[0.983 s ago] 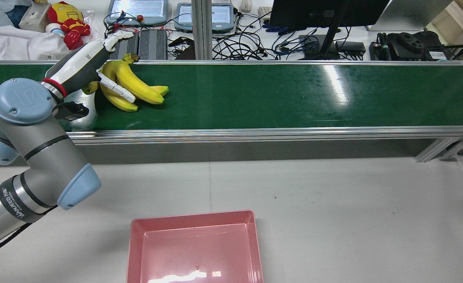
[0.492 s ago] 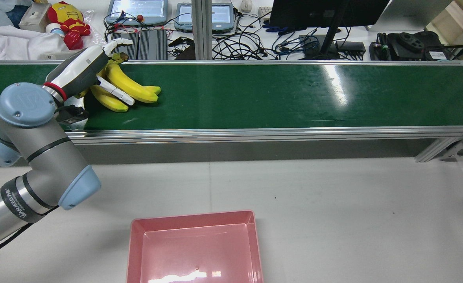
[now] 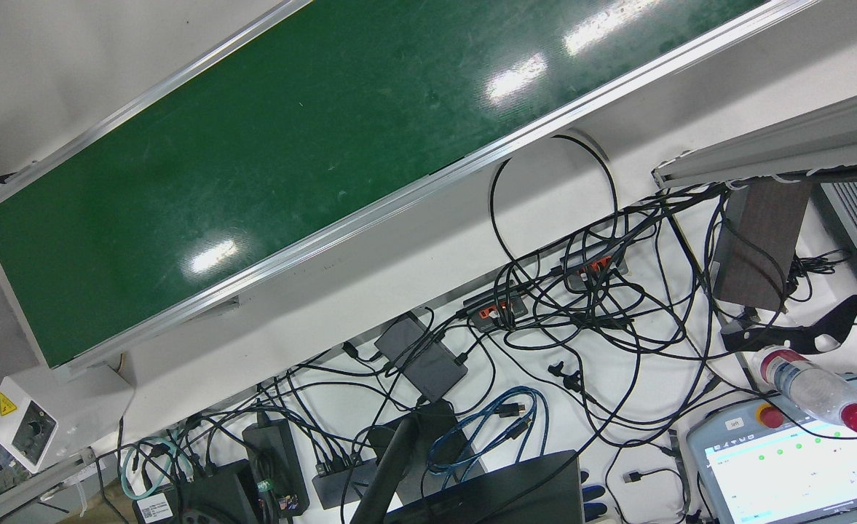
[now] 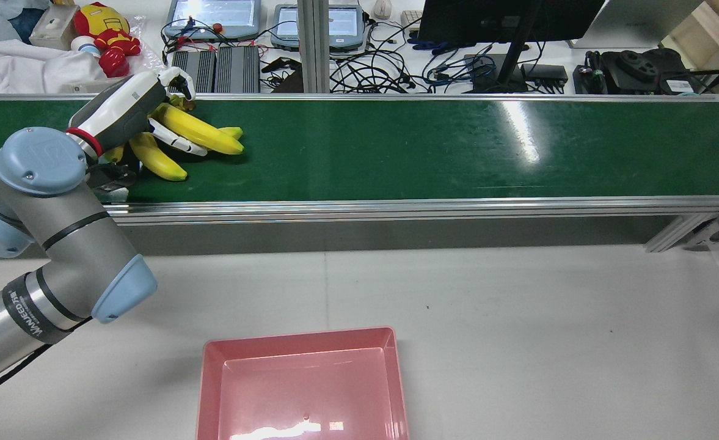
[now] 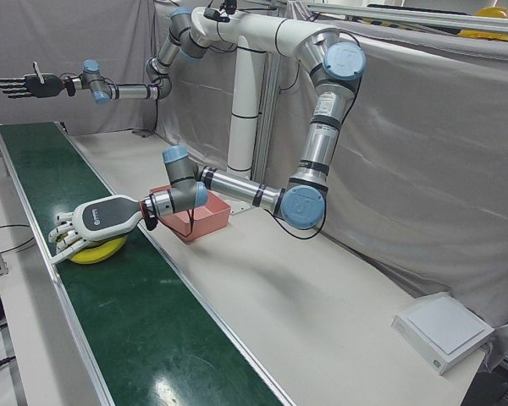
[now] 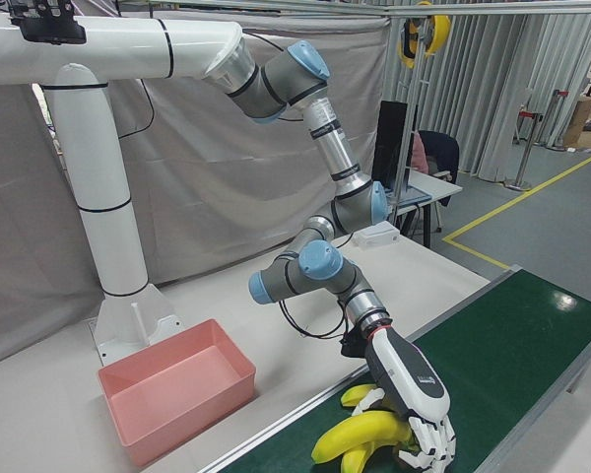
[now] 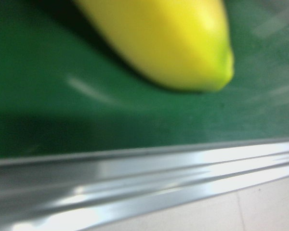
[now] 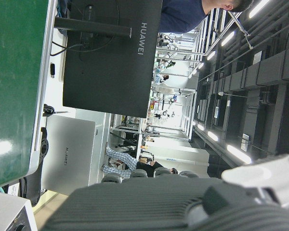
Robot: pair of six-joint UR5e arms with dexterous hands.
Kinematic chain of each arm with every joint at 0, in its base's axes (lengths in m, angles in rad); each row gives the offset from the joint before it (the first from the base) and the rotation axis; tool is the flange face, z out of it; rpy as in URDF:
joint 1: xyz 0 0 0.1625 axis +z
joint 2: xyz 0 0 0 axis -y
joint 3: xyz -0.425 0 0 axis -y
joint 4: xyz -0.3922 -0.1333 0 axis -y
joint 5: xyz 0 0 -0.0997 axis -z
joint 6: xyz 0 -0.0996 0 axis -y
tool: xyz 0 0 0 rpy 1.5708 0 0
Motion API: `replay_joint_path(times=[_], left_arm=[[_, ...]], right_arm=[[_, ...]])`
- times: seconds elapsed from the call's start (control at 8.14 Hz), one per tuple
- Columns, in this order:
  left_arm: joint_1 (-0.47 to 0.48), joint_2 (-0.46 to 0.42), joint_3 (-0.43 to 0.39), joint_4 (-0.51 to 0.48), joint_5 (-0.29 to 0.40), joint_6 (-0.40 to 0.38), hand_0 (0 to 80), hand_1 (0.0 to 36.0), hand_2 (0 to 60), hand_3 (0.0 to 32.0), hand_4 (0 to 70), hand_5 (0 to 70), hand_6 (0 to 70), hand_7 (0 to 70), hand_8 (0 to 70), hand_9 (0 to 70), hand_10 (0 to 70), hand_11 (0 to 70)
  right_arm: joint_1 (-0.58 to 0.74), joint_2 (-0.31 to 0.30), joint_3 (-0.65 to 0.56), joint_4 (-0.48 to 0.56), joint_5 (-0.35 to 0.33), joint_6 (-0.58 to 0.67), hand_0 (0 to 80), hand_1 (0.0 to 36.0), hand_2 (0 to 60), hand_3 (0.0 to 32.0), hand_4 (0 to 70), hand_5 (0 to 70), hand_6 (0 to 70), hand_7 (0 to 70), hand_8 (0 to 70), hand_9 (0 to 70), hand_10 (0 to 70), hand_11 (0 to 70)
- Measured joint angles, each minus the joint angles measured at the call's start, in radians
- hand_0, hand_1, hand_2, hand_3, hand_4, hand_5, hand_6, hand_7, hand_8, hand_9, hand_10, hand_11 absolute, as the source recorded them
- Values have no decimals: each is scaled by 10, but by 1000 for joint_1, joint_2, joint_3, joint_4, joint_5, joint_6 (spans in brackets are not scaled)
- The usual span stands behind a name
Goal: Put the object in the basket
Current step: 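Close the left hand fingers around the banana bunch, then lift the bananas with the left hand and carry toward the pink tray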
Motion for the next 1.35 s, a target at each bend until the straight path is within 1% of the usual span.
replay_joint_path(times=[0.12,0.25,0.37,0.49,0.61,0.86,0.98,1.11,1.23,1.35], left_arm=[[-3,-2,-9,4,0,-1,466,176,587,0,26,700,224,583,474,633,382,545],[-4,-3,-14,5,0,-2,462,187,600,0,14,700,228,586,469,637,385,551],[-7,-4,-18,10,4,-5,462,191,600,0,18,700,231,588,471,639,387,554],[-9,-5,-40,28,7,-7,458,199,600,0,7,700,239,595,466,636,399,570],[-11,-4,-92,63,10,-7,449,195,600,0,0,700,235,591,464,629,402,573],[-10,-1,-227,140,13,-7,392,167,600,0,0,700,225,581,463,593,401,568],[-5,3,-288,162,27,-10,401,165,600,0,0,700,219,574,458,579,402,569],[0,7,-323,167,61,-27,401,172,600,0,0,700,206,558,442,567,391,555],[17,11,-342,163,103,-57,405,176,600,0,0,700,202,552,438,565,381,543],[54,14,-350,158,137,-78,406,185,600,0,0,700,203,554,437,568,378,541]], right_arm=[[0,0,0,0,0,0,0,0,0,0,0,0,0,0,0,0,0,0],[0,0,0,0,0,0,0,0,0,0,0,0,0,0,0,0,0,0],[0,0,0,0,0,0,0,0,0,0,0,0,0,0,0,0,0,0],[0,0,0,0,0,1,0,0,0,0,0,0,0,0,0,0,0,0],[0,0,0,0,0,1,0,0,0,0,0,0,0,0,0,0,0,0],[0,0,0,0,0,1,0,0,0,0,0,0,0,0,0,0,0,0],[0,0,0,0,0,0,0,0,0,0,0,0,0,0,0,0,0,0],[0,1,0,0,0,0,0,0,0,0,0,0,0,0,0,0,0,0],[0,1,0,0,0,0,0,0,0,0,0,0,0,0,0,0,0,0],[0,1,0,1,0,0,0,0,0,0,0,0,0,0,0,0,0,0]])
